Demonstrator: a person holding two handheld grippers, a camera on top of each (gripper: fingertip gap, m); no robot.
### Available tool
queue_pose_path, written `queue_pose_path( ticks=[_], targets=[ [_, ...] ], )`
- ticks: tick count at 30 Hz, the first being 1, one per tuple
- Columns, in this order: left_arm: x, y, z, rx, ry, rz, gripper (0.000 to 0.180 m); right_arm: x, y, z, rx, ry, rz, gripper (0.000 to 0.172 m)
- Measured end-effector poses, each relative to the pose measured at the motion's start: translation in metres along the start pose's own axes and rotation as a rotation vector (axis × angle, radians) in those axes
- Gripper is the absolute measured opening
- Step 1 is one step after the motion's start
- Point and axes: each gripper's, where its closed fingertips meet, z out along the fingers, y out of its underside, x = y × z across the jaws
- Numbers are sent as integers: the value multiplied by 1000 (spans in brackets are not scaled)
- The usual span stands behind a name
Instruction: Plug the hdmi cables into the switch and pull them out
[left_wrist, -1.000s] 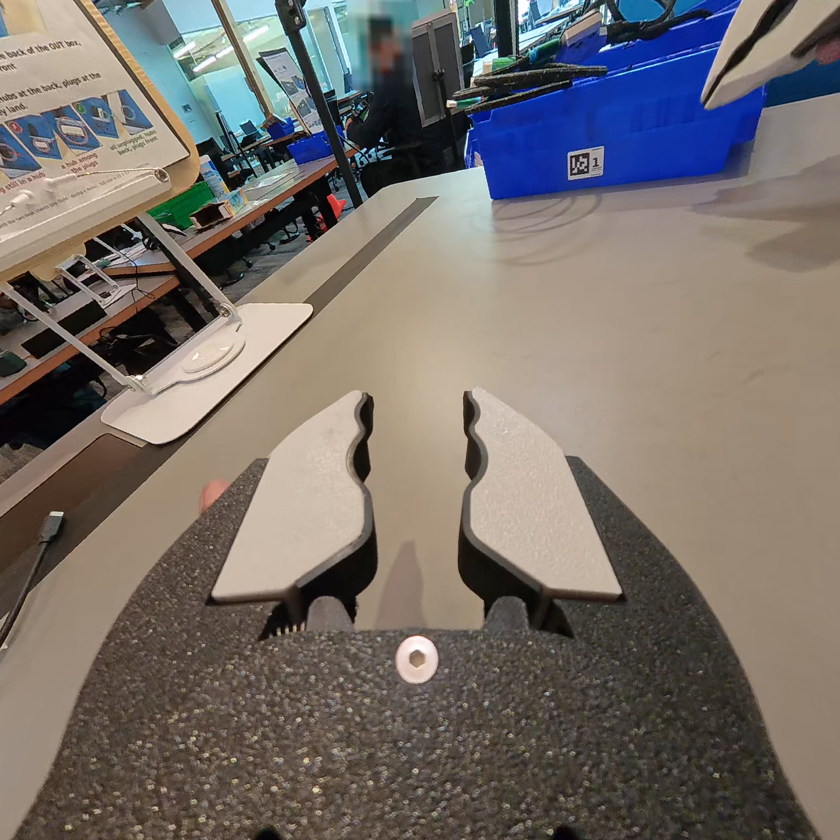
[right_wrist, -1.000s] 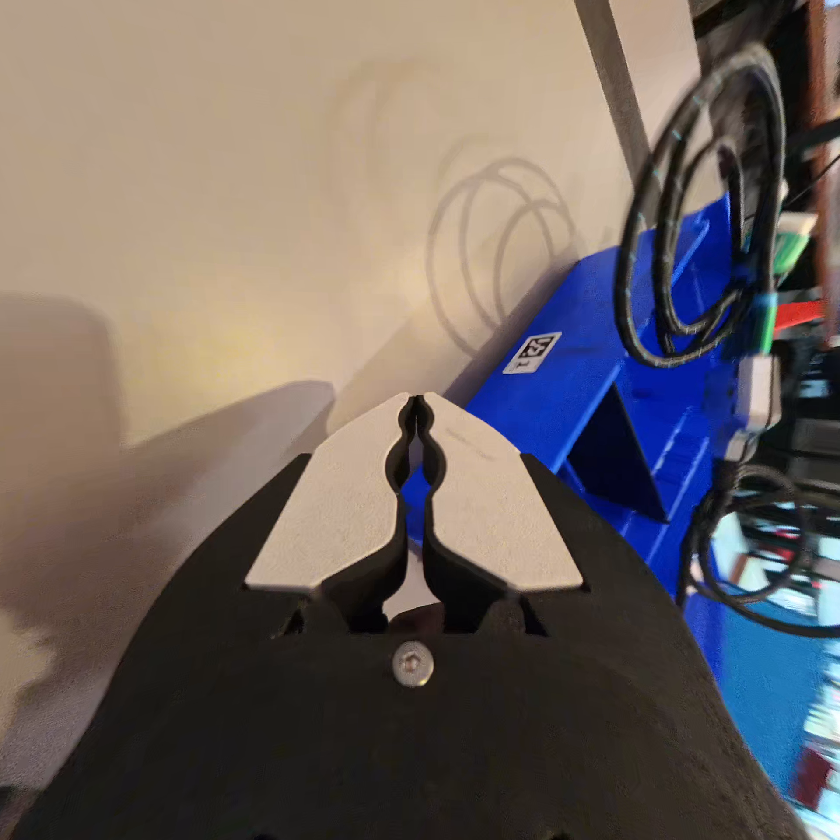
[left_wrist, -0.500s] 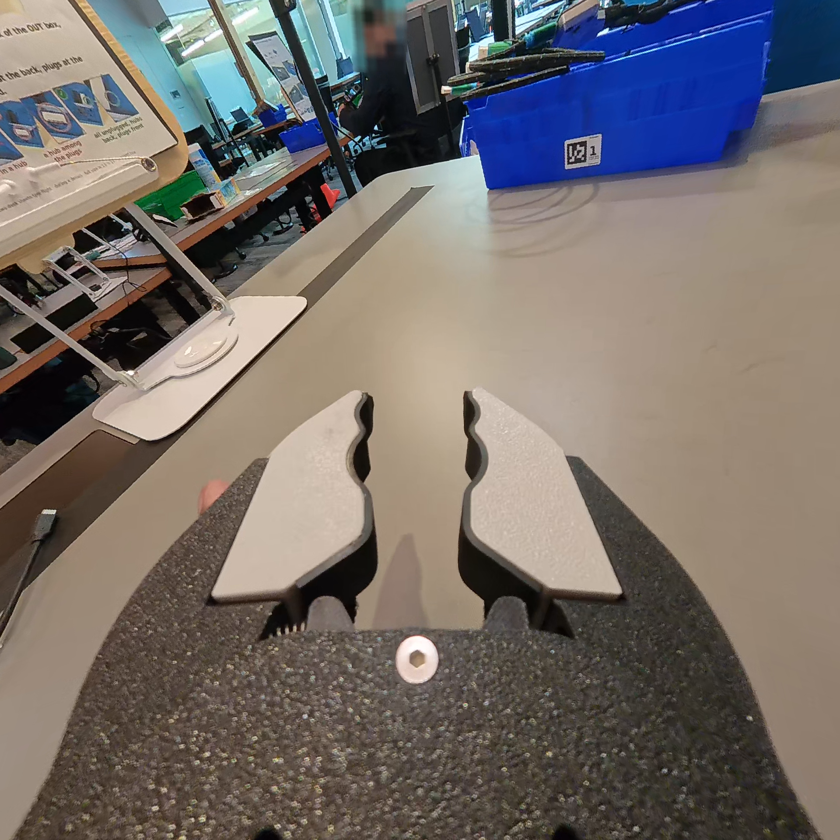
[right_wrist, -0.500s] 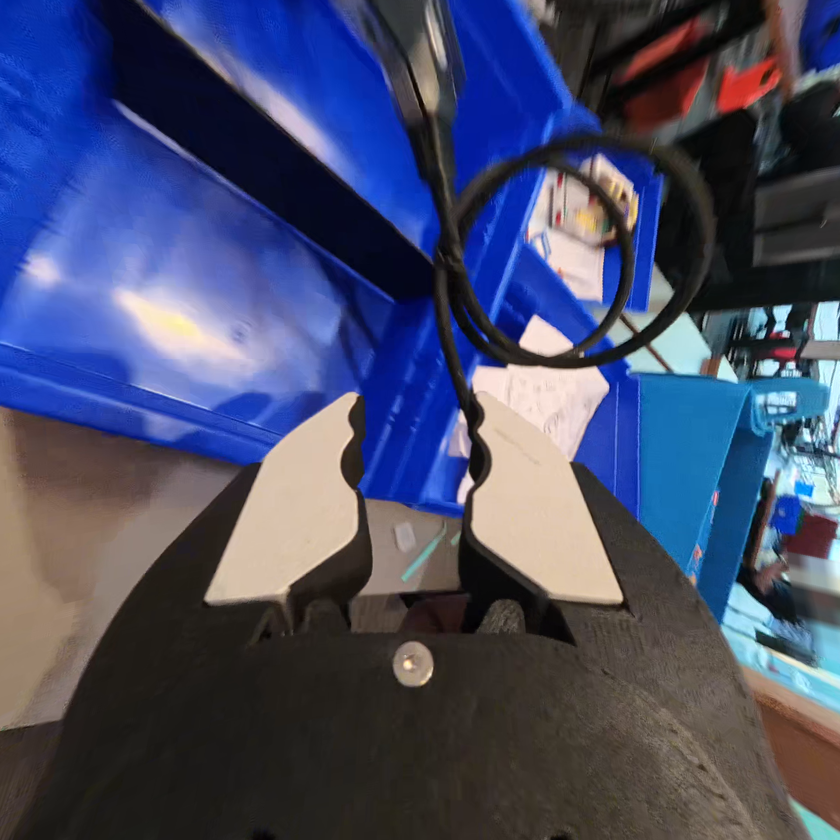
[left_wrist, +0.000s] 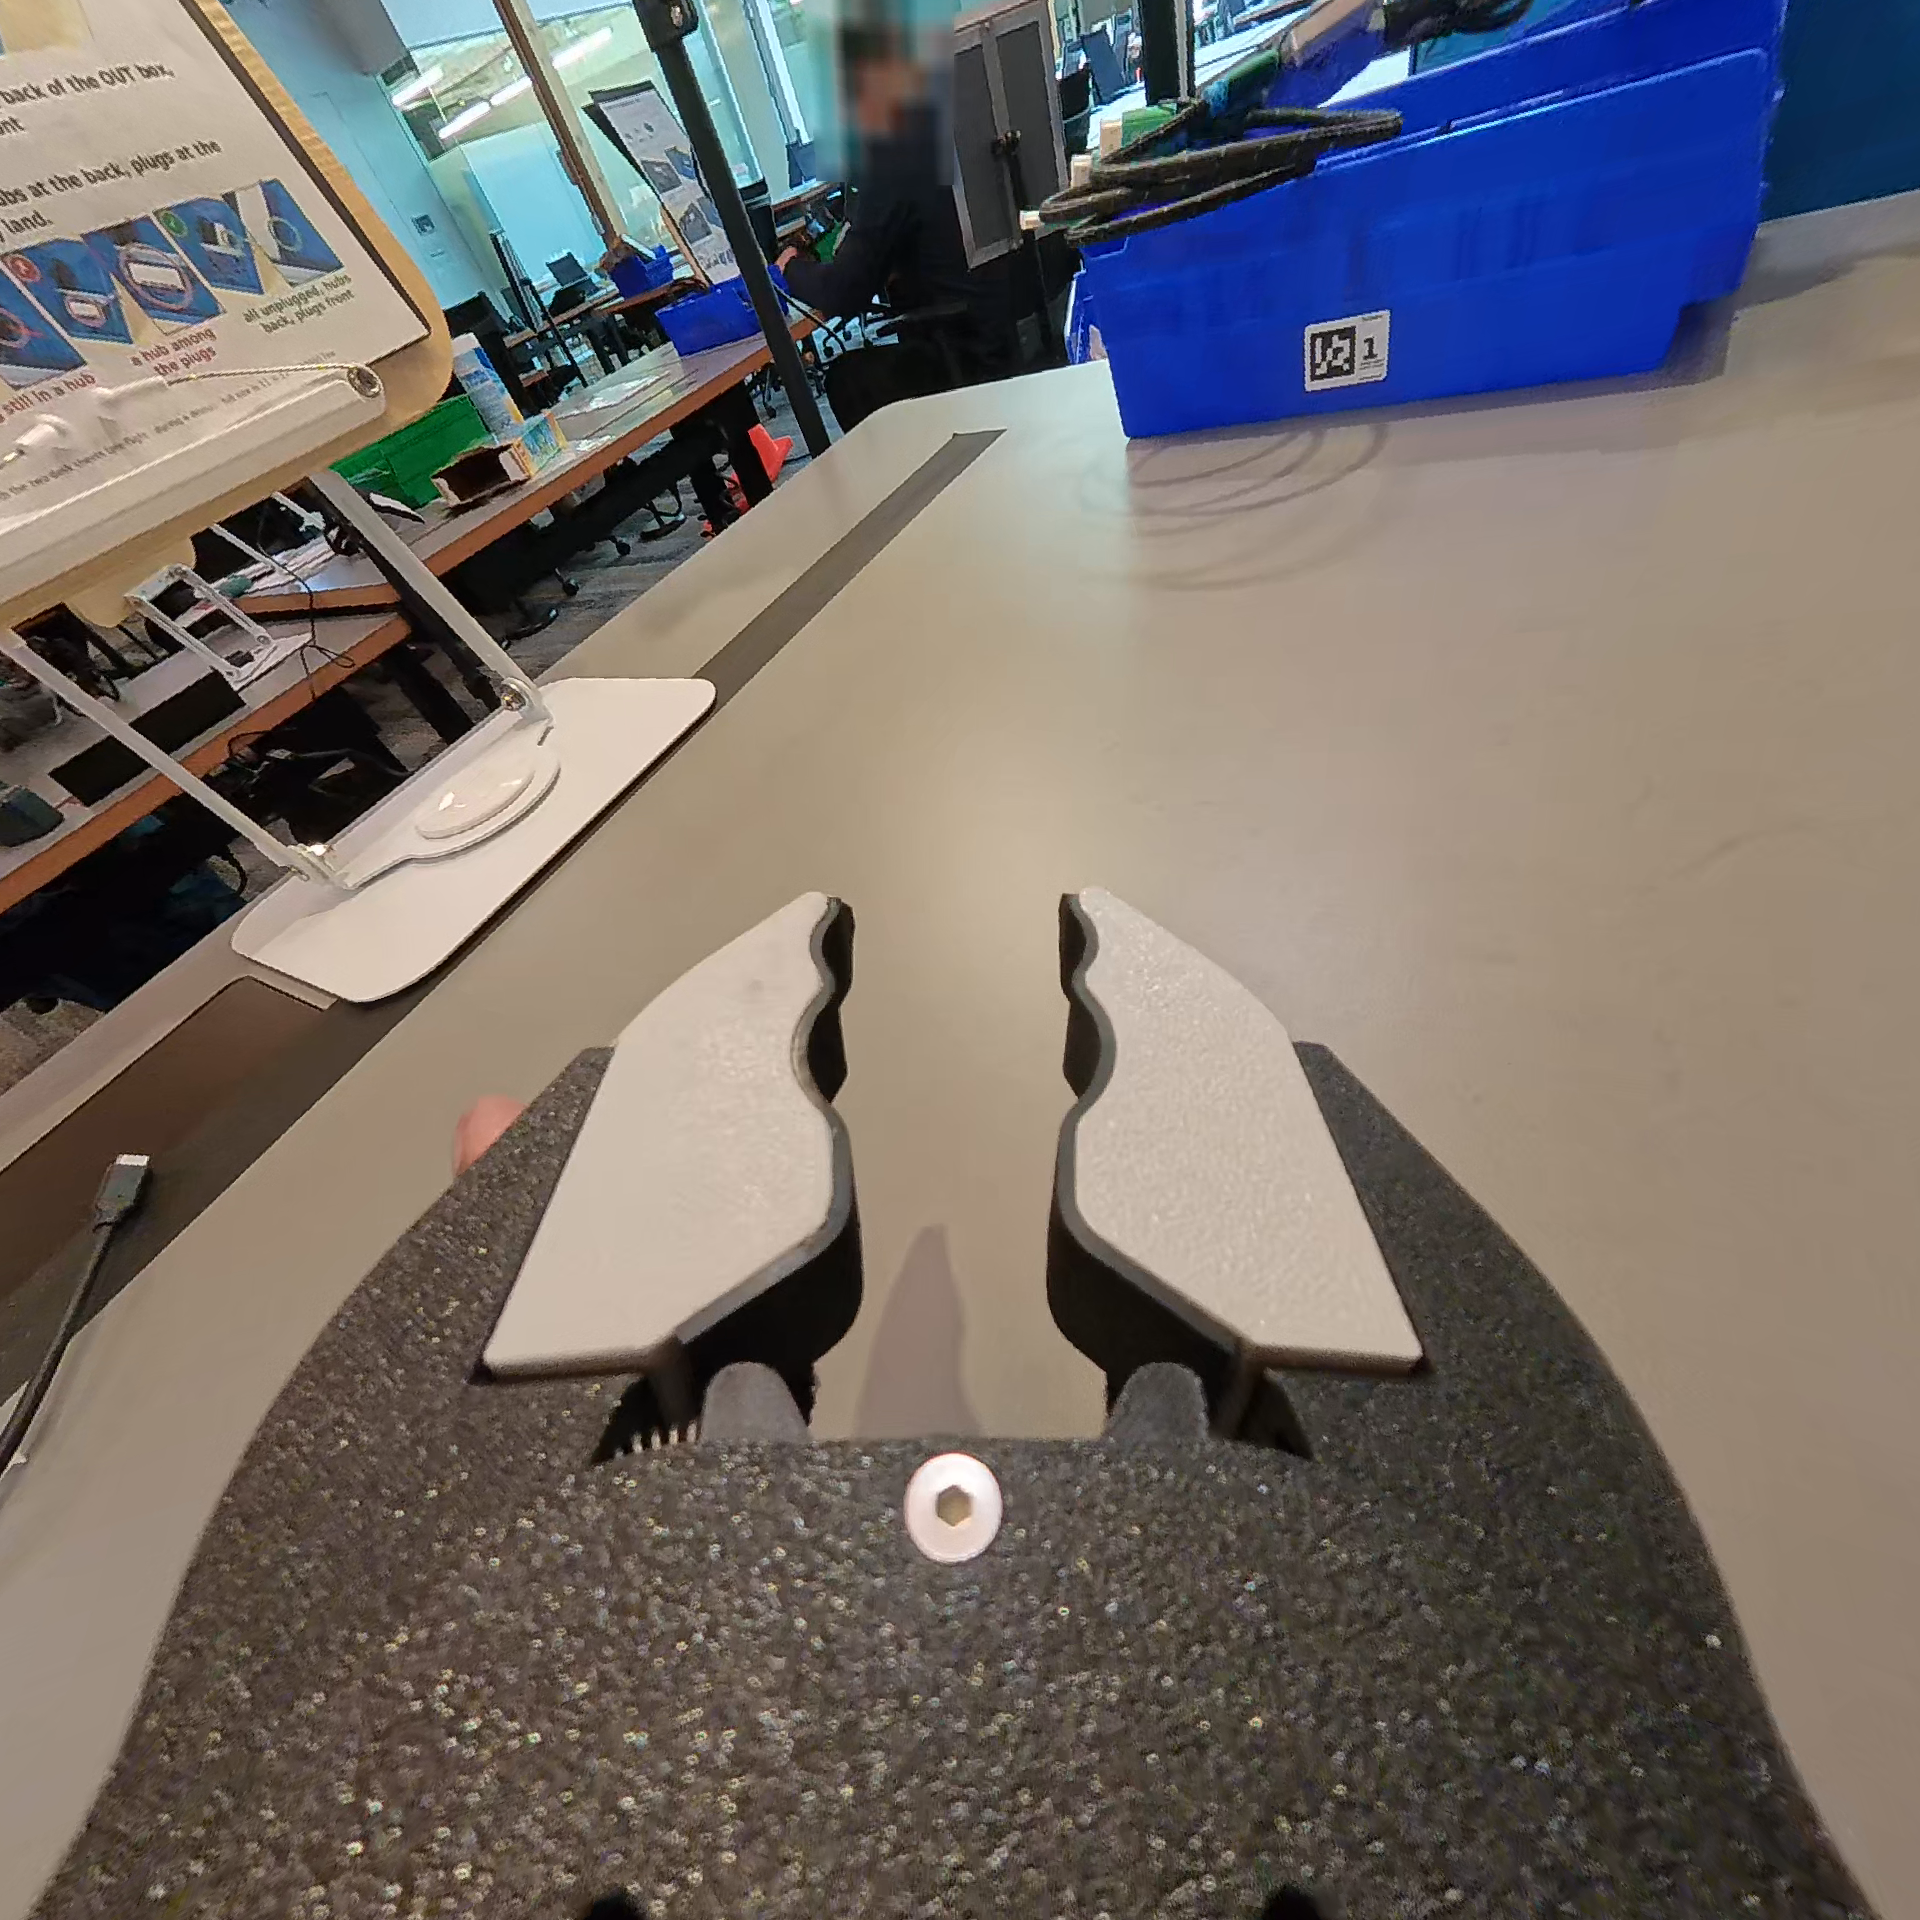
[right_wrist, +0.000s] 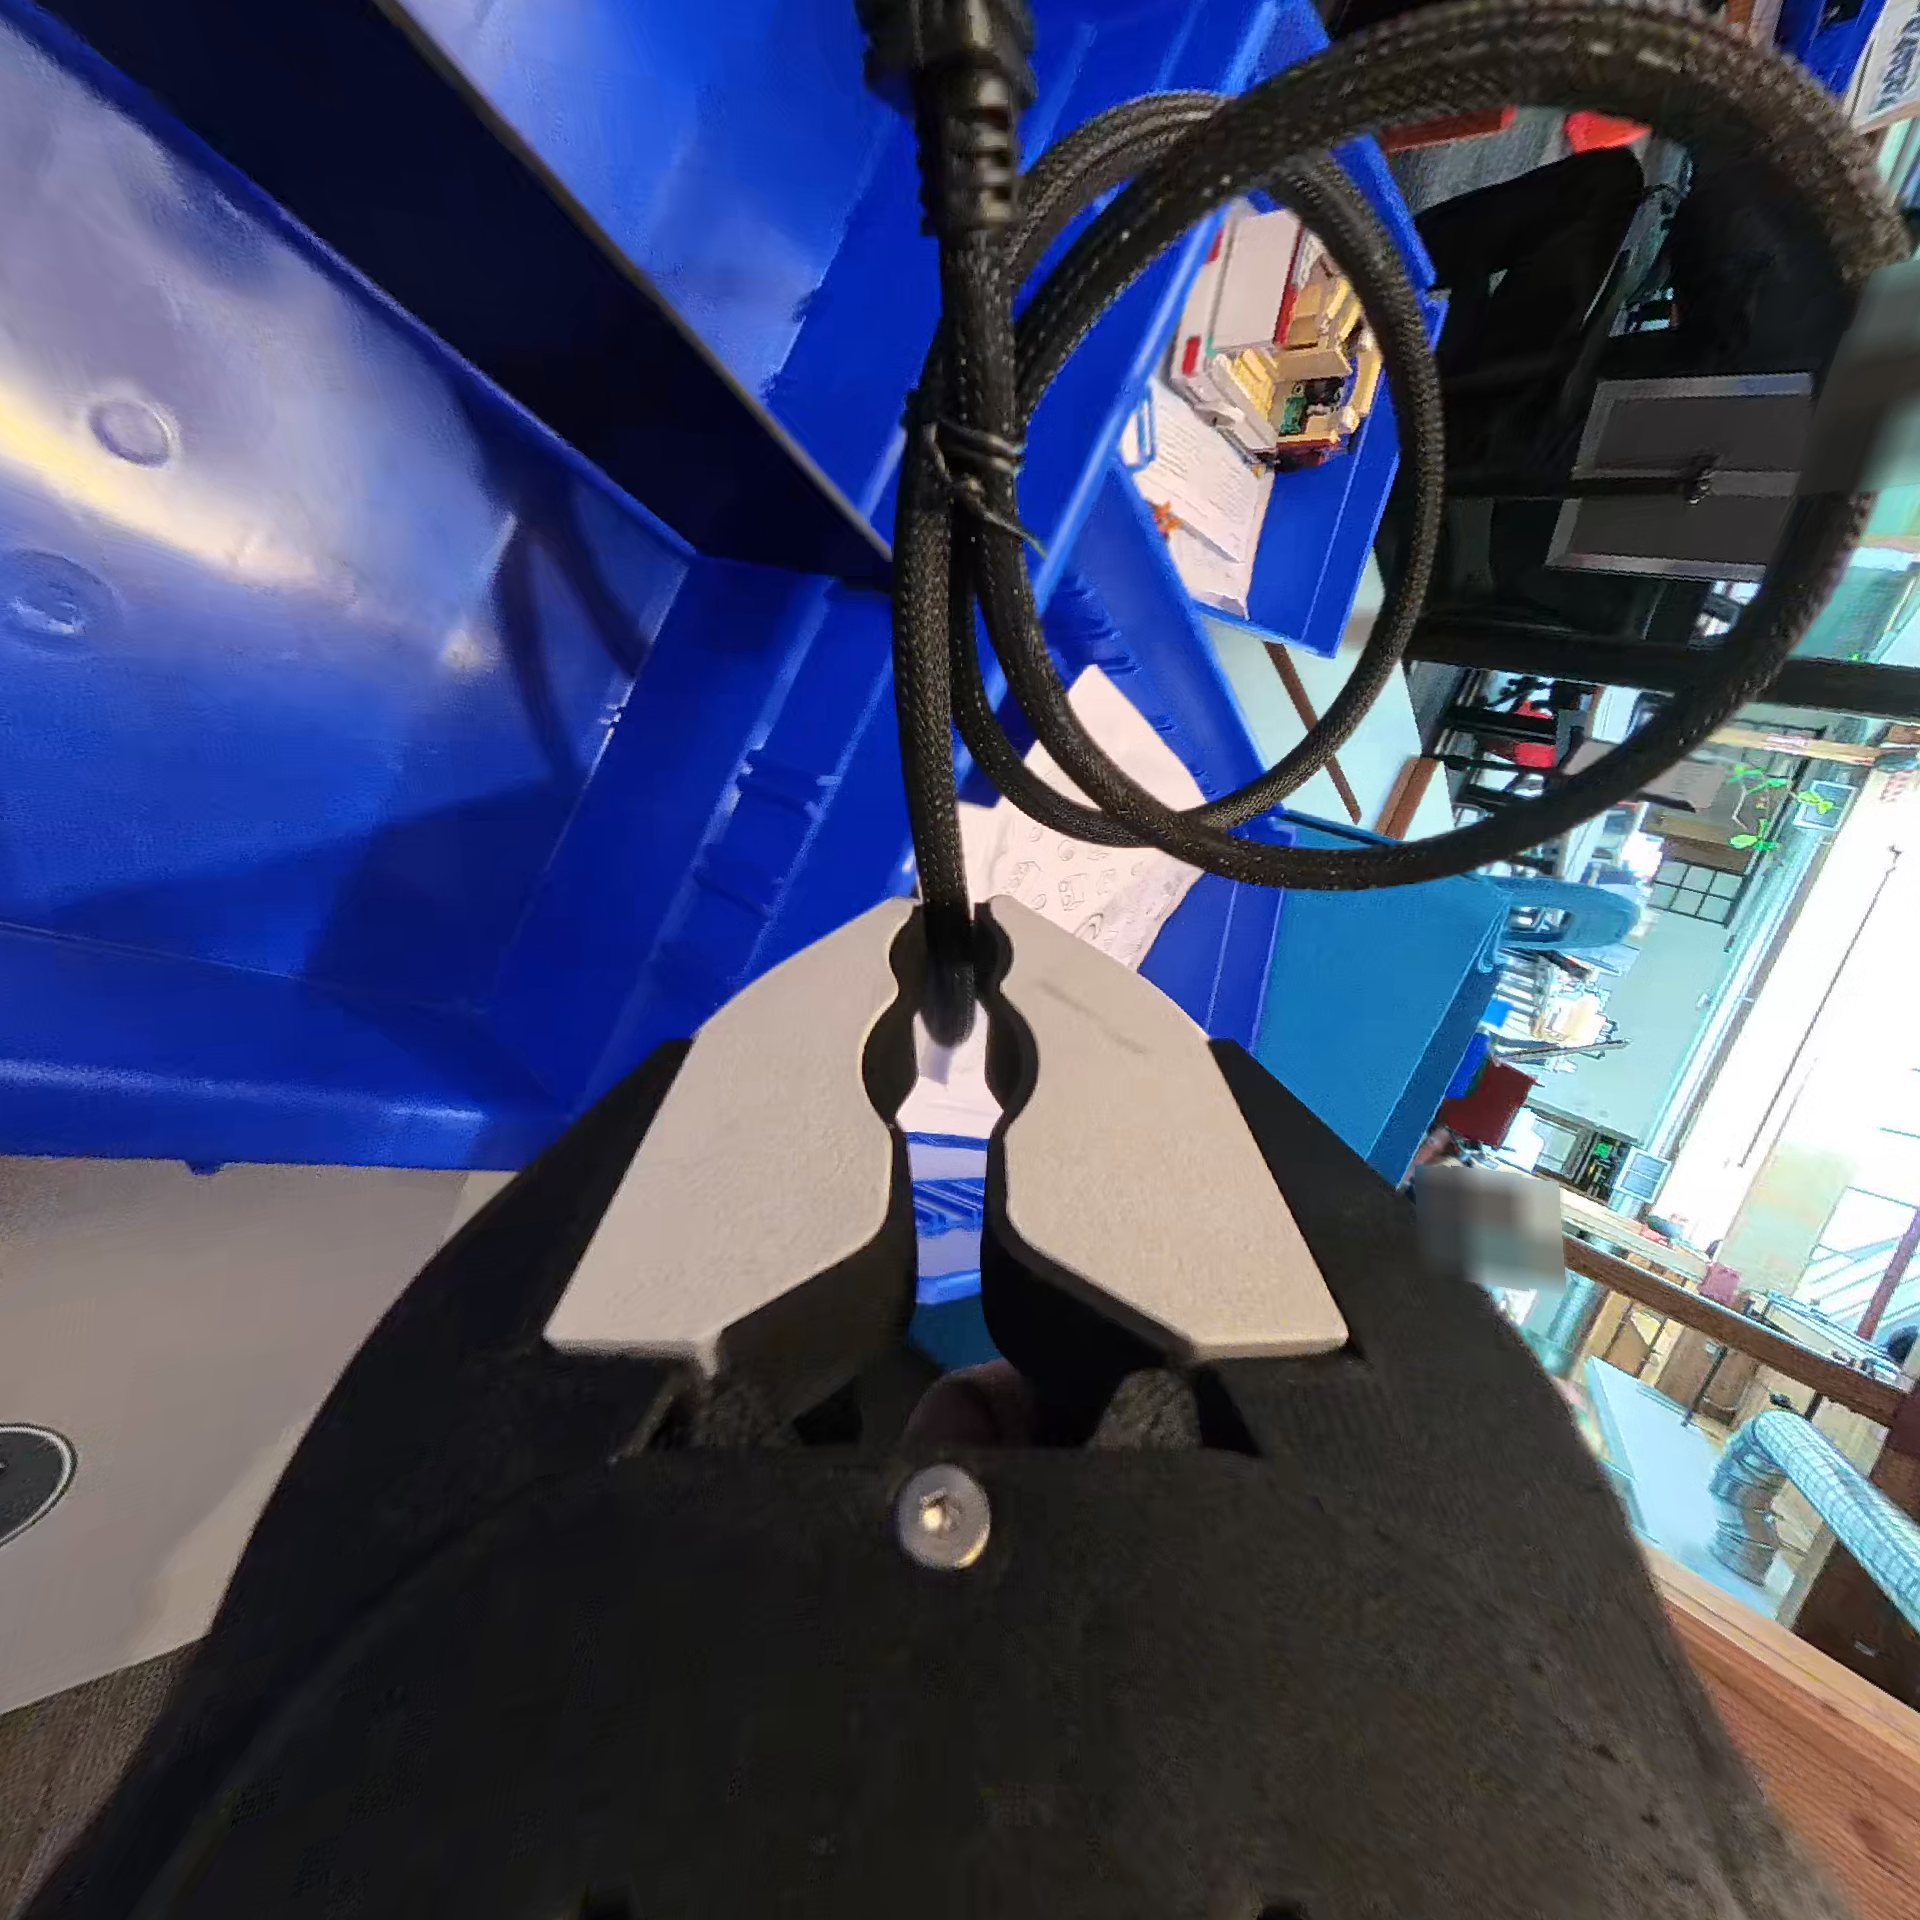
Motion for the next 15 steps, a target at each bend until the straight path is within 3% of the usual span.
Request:
queue_pose_path(
  ticks=[10, 15],
  targets=[
    [2, 1, 1, -11, 9, 11, 39, 24, -41, -50, 183, -69, 116, 9],
    [3, 1, 1, -12, 10, 16, 39, 32, -47, -60, 176, -29, 116, 9]
  ],
)
